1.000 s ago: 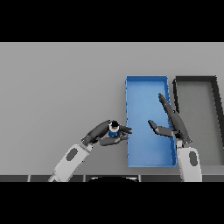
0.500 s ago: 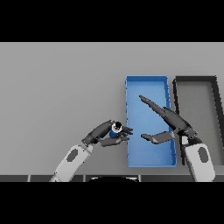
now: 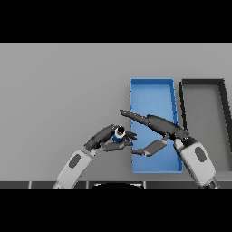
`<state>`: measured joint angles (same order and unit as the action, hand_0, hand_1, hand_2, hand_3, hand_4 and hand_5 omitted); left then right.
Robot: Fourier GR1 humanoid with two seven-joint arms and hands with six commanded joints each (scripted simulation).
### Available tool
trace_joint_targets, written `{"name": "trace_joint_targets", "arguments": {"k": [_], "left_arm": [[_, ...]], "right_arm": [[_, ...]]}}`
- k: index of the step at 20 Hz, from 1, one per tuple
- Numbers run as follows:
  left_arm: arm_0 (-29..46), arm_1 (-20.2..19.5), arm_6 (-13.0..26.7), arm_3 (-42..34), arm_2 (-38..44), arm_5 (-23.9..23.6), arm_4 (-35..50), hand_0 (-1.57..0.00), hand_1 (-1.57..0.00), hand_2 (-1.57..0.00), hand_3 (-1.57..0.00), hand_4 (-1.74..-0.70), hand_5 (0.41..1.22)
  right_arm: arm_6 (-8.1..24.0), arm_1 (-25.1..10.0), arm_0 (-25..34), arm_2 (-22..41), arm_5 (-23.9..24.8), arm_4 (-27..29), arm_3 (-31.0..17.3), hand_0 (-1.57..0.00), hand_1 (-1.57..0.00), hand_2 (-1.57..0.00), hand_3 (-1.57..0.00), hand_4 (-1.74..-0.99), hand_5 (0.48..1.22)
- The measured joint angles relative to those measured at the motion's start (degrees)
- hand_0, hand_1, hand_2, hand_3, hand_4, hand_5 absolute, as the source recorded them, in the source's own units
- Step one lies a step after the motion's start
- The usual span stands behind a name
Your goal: Pick up the blue pipe and place it into the blue bin.
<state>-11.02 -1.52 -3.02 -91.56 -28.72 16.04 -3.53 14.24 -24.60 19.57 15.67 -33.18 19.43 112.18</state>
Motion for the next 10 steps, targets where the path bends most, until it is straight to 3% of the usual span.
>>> {"name": "trace_joint_targets", "arguments": {"k": [2, 7, 8, 9, 10], "left_arm": [[-0.46, 0.58, 0.66, -0.13, -0.09, 1.09, -0.09, -1.57, -1.57, -1.57, -1.57, -1.48, 1.221], [-0.91, 1.6, 1.12, 1.35, 1.68, 3.51, 1.07, -1.57, -1.57, -1.57, -1.57, -1.45, 1.221], [-0.47, 1.04, -1.01, 1.41, 1.89, 4.28, 0.74, -1.57, -1.57, -1.57, -1.57, -1.46, 1.221], [-0.83, 1.7, -0.79, 1.79, 1.82, 4.05, -0.1, -1.57, -1.57, -1.57, -1.57, -1.46, 1.221], [-0.37, 1.95, -0.95, 1.71, 1.91, 4.72, 0.33, -1.57, -1.57, -1.57, -1.57, -1.51, 1.221]], "right_arm": [[2.08, 2.25, 2.8, 2.44, -0.42, -1.12, -1.95, 0.0, 0.0, 0.0, 0.0, -1.195, 0.513], [3.53, 6.17, 7.44, 5.01, -1.54, -0.69, -5.72, 0.0, -0.01, -0.02, 0.0, -1.214, 0.511], [3.53, 6.17, 8.11, 5.17, -2.14, -0.46, -6.13, 0.0, -0.03, -0.05, -0.01, -1.215, 0.513], [4.75, 7.31, 9.8, 5.77, -2.24, -0.51, -7.59, -0.02, -0.11, -0.13, -0.05, -1.222, 0.517], [5.5, 7.96, 10.22, 6.5, -2.73, -0.17, -8.17, -0.17, -0.24, -0.25, -0.14, -1.255, 0.519]]}}
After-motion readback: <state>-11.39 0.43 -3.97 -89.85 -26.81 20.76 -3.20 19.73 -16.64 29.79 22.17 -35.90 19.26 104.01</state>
